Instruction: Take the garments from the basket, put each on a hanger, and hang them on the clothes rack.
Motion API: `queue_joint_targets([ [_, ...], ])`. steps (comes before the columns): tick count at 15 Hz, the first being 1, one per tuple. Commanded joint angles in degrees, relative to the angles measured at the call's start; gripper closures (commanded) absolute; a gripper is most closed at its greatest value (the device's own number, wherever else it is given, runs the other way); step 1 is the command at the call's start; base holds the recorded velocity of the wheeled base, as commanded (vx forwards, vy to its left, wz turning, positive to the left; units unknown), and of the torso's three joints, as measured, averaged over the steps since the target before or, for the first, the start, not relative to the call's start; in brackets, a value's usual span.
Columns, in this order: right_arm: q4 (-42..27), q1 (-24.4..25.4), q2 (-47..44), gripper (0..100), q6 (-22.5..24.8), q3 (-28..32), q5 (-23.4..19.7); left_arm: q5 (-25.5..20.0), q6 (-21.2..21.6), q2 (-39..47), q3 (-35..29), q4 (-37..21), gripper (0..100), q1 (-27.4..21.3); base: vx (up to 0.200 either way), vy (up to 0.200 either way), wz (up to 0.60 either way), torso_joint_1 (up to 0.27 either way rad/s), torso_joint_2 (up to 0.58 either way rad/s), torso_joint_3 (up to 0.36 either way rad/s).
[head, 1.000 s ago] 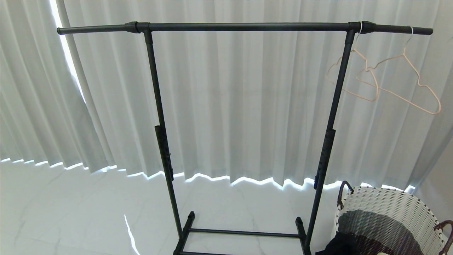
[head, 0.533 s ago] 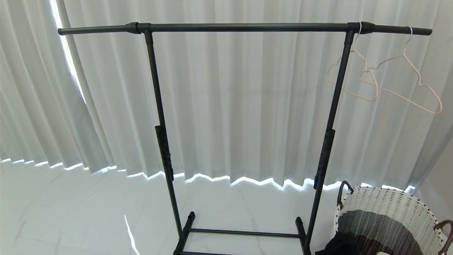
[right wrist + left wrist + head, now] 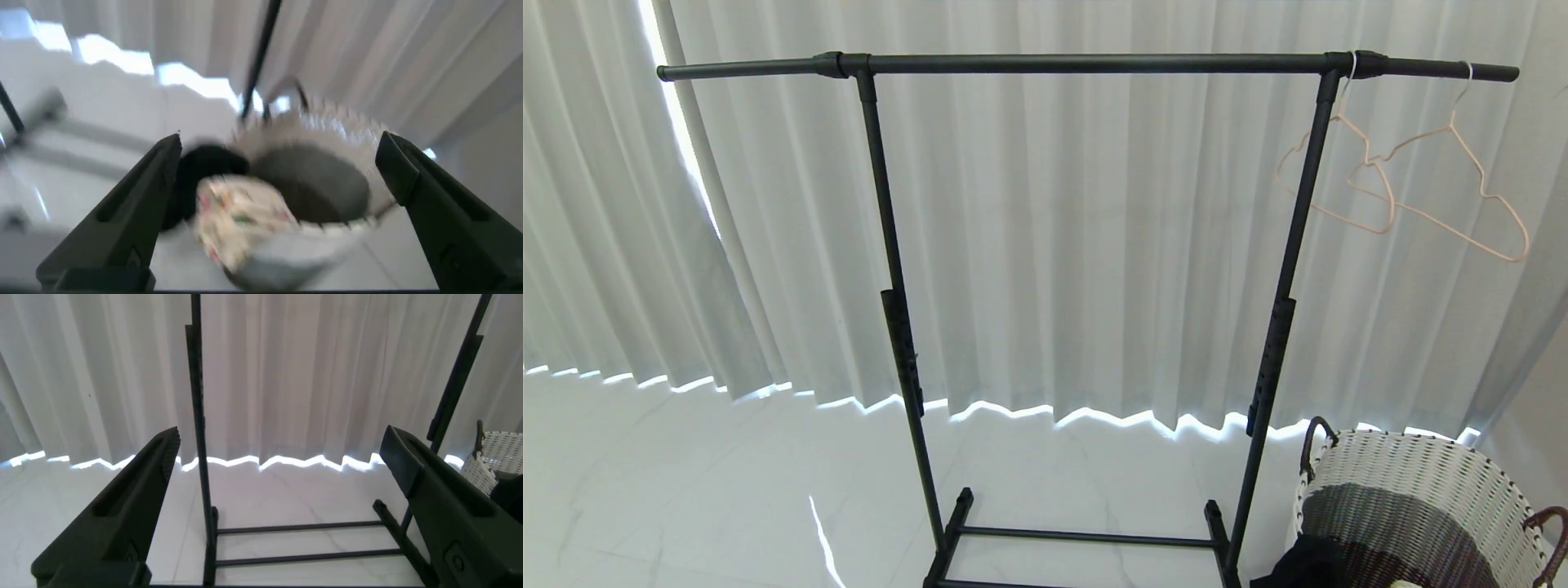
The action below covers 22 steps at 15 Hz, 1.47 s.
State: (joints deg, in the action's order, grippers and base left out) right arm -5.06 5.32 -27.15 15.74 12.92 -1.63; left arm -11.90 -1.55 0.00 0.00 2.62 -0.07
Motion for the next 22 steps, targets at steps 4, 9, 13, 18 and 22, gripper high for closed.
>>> queue_joint_targets([
  [4, 1.63, 1.19, -42.55, 0, 18.45, 0.35, 4.97, 0.03, -0.03, 0.09, 0.0, 0.02, 0, -0.01, 0.0, 0.0, 0.0, 0.0, 0.0, 0.0],
  [9, 13.58, 8.66, -57.93, 0, 19.24, 1.58, 6.64, -0.06, -0.03, 0.09, 0.0, 0.02, 0, -0.01, 0.0, 0.0, 0.0, 0.0, 0.0, 0.0],
  [13, 27.12, 10.68, -71.38, 0, 19.24, 2.02, 10.86, 0.03, -0.03, 0.09, 0.0, 0.02, 0, -0.01, 0.0, 0.0, 0.0, 0.0, 0.0, 0.0],
  [18, 30.46, 10.94, -75.68, 0, 19.24, 2.02, 15.78, -0.14, -0.03, 0.09, 0.0, 0.02, 0, -0.01, 0.0, 0.0, 0.0, 0.0, 0.0, 0.0],
  [22, 30.28, 10.86, -74.1, 0, 19.42, 1.76, 15.78, -0.14, -0.03, 0.09, 0.0, 0.02, 0, -0.01, 0.0, 0.0, 0.0, 0.0, 0.0, 0.0],
])
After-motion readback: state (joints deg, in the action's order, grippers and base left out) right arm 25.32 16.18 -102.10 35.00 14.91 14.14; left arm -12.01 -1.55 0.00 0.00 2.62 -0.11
